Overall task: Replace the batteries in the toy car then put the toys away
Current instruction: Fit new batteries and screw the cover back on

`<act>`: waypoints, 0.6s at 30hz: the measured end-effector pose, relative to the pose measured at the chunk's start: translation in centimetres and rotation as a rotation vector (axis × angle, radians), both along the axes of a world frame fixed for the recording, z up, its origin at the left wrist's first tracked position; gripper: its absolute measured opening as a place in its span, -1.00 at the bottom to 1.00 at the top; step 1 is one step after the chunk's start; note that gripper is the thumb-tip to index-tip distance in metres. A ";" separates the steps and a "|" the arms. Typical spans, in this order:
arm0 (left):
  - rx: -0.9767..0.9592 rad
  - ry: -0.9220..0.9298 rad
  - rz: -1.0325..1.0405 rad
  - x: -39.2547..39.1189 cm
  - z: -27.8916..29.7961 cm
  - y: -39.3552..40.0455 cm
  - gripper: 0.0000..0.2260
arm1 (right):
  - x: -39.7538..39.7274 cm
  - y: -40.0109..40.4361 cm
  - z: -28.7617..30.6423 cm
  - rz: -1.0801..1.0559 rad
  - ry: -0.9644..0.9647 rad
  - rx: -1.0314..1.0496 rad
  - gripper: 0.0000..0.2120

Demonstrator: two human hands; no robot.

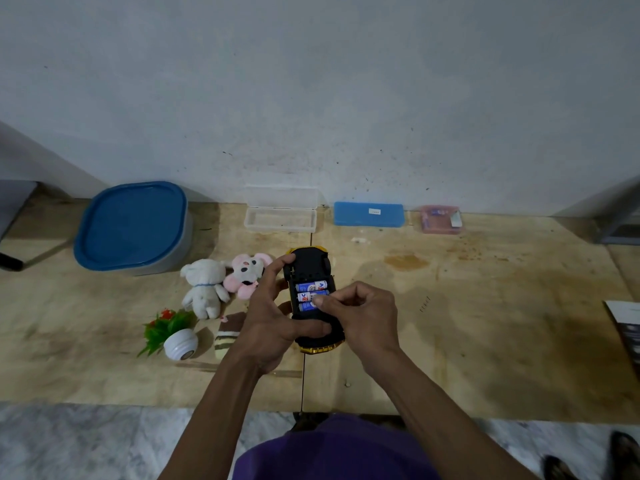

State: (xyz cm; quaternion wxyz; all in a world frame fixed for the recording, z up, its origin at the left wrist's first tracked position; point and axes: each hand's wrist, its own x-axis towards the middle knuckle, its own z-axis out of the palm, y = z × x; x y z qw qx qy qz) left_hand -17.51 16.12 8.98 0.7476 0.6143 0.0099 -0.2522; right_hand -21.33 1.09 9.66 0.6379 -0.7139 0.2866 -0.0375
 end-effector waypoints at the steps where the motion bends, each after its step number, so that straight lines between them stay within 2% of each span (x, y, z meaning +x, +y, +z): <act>1: 0.003 -0.003 0.002 0.0 0.0 0.0 0.02 | 0.1 0.0 -0.1 -0.012 0.015 0.025 -0.73; 5: 0.004 -0.002 -0.004 0.0 -0.2 0.1 0.02 | 0.3 -0.6 -0.2 -0.016 0.049 0.043 -0.63; 18: 0.010 0.076 -0.049 0.1 -1.0 0.0 -0.03 | -0.2 -1.2 -0.9 0.009 0.110 0.079 -0.64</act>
